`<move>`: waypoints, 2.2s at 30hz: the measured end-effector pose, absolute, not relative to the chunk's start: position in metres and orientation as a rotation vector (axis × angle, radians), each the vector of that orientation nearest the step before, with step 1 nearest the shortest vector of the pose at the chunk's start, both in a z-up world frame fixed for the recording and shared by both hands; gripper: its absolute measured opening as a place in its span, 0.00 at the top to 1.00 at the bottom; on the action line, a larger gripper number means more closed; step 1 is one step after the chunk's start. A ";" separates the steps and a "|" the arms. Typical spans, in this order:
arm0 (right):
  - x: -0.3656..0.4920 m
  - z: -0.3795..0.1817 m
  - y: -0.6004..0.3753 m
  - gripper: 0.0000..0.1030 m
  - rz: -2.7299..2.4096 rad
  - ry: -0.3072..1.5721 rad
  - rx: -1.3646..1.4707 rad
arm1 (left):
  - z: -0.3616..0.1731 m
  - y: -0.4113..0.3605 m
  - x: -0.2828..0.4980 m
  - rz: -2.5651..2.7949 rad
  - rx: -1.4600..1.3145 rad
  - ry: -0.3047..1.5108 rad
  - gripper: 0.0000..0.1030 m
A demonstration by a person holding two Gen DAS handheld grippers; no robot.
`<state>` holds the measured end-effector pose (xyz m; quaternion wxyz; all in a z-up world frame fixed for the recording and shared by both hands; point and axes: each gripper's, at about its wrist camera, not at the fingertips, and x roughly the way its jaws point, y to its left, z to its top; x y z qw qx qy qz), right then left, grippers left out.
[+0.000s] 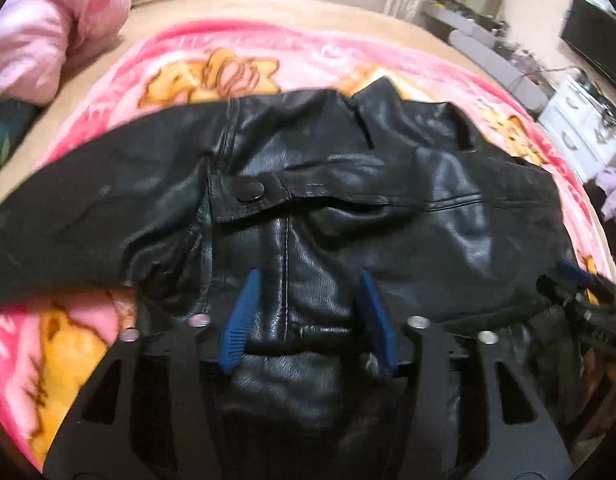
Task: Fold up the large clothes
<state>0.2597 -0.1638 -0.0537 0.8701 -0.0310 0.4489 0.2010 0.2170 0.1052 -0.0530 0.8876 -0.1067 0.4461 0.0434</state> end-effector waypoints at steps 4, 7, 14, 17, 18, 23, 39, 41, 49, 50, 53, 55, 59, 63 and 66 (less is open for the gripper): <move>0.245 -0.033 -0.163 0.07 0.436 0.880 -0.023 | -0.033 0.117 0.200 0.074 -0.269 0.882 0.31; 0.237 -0.024 -0.154 0.05 0.445 0.861 -0.030 | -0.022 0.125 0.193 0.095 -0.271 0.850 0.17; 0.225 -0.007 -0.119 0.04 0.496 0.808 -0.048 | -0.020 0.158 0.183 0.184 -0.322 0.852 0.09; 0.221 -0.002 -0.097 0.04 0.535 0.797 -0.047 | -0.019 0.176 0.176 0.210 -0.361 0.849 0.09; 0.219 -0.001 -0.091 0.04 0.544 0.794 -0.049 | -0.019 0.183 0.173 0.228 -0.372 0.849 0.09; 0.212 0.008 -0.048 0.04 0.607 0.774 -0.095 | -0.021 0.215 0.159 0.300 -0.408 0.844 0.09; 0.198 0.012 0.055 0.04 0.766 0.773 -0.167 | -0.030 0.303 0.115 0.496 -0.518 0.818 0.09; 0.196 0.010 0.064 0.04 0.782 0.780 -0.170 | -0.033 0.314 0.109 0.516 -0.540 0.818 0.09; 0.187 -0.001 0.100 0.04 0.841 0.798 -0.195 | -0.044 0.359 0.083 0.616 -0.640 0.812 0.09; 0.186 -0.002 0.104 0.04 0.845 0.800 -0.198 | -0.045 0.363 0.080 0.620 -0.651 0.810 0.09; 0.183 -0.005 0.114 0.04 0.861 0.807 -0.207 | -0.050 0.376 0.072 0.644 -0.679 0.809 0.09; 0.181 -0.007 0.121 0.04 0.871 0.812 -0.207 | -0.056 0.386 0.067 0.664 -0.706 0.820 0.09; 0.176 -0.009 0.131 0.04 0.890 0.816 -0.204 | -0.064 0.401 0.057 0.695 -0.757 0.823 0.09; 0.173 -0.011 0.135 0.04 0.900 0.818 -0.195 | -0.076 0.420 0.050 0.732 -0.825 0.815 0.09; 0.172 -0.014 0.132 0.04 0.897 0.829 -0.186 | -0.086 0.435 0.046 0.755 -0.887 0.783 0.09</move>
